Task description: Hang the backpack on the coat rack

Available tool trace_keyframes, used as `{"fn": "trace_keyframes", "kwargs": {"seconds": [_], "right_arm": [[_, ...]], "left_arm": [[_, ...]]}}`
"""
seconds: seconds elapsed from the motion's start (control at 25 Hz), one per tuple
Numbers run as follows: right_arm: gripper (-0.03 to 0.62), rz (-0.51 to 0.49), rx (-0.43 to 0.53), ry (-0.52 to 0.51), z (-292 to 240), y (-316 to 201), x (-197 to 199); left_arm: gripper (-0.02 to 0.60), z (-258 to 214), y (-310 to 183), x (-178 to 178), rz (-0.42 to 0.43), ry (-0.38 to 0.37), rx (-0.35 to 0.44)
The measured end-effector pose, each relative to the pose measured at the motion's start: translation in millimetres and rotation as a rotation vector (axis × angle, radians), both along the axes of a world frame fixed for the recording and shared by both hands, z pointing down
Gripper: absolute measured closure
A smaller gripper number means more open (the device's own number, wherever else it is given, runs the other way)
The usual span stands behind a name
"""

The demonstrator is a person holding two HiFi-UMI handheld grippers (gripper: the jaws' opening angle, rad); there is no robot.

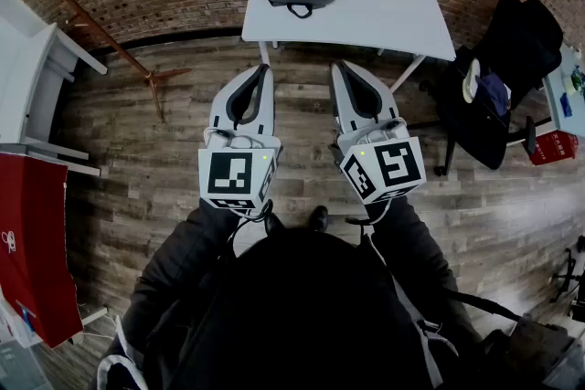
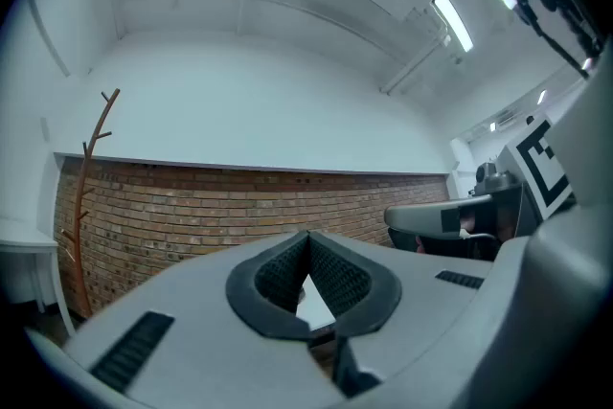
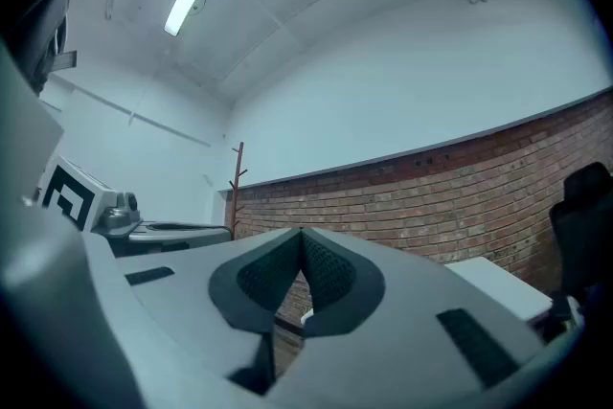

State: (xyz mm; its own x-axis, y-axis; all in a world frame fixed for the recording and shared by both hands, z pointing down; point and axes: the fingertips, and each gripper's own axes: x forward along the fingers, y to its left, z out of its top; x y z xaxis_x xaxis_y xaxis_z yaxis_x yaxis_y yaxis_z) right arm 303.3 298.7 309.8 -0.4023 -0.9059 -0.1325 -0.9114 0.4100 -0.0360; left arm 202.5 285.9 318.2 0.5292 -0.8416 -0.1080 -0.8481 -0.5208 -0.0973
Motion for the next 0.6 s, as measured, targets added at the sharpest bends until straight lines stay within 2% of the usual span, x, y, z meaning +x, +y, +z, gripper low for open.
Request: {"fn": "trace_keyframes", "kwargs": {"seconds": [0.6], "right_arm": [[0.588, -0.009, -0.002, -0.009, 4, 1, 12]], "left_arm": [[0.574, 5, 0, 13, -0.003, -0.005, -0.011]]}}
